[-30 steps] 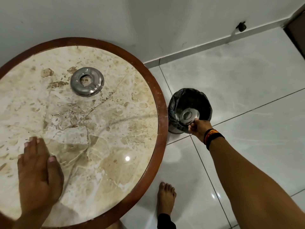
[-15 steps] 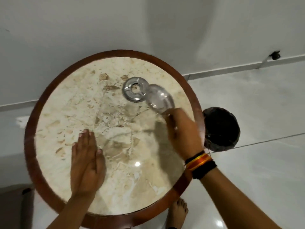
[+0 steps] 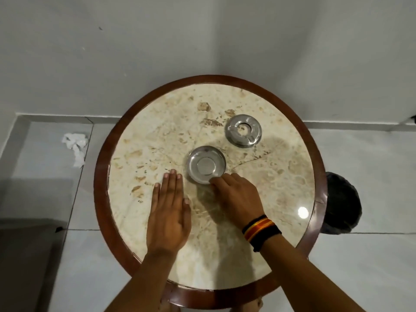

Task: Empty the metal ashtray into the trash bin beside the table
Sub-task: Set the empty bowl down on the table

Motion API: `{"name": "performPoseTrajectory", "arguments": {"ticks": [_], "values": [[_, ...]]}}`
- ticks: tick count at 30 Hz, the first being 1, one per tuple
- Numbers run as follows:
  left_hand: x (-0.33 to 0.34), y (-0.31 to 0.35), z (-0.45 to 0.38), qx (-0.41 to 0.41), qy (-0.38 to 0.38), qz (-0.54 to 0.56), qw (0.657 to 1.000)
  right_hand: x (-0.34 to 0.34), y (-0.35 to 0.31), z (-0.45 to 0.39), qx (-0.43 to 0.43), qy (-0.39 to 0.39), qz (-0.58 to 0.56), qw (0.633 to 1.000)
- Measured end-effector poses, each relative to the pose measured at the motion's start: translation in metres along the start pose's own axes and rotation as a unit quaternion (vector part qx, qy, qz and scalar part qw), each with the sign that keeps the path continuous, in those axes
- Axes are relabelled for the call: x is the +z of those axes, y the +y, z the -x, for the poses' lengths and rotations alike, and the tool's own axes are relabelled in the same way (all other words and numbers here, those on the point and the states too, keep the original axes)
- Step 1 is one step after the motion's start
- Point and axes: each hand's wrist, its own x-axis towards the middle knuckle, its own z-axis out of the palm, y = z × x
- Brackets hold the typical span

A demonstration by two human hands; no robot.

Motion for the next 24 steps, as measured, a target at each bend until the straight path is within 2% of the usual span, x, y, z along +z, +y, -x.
{"name": "performPoseTrajectory", "arguments": {"ticks": [3,7,8,10,12,14,24], "values": [[-0.001,0.0,0.0,-0.013,0.0,0.021,1.0,-0.018,0.006,-0.005,0.053,-0.004,-0.067,0.996],[0.001,0.0,0.0,-0.016,-0.007,0.021,1.0,-0.039,0.041,-0.045,0.224,0.055,-0.104,0.967],[0.001,0.0,0.0,-0.017,-0.009,0.021,1.0,-0.039,0.052,-0.06,0.259,0.033,-0.096,0.961],[0.002,-0.001,0.0,-0.017,-0.008,0.024,1.0,-0.039,0.068,-0.092,0.302,-0.061,-0.093,0.947],[0.001,0.0,0.0,-0.018,-0.004,0.03,0.999,-0.038,0.072,-0.119,0.316,-0.161,-0.062,0.933],[0.001,0.0,0.0,-0.02,-0.003,0.038,0.999,-0.036,0.072,-0.139,0.313,-0.215,-0.015,0.925],[-0.001,-0.001,0.0,-0.032,-0.014,0.059,0.998,-0.035,0.071,-0.158,0.351,-0.269,0.01,0.897]]}}
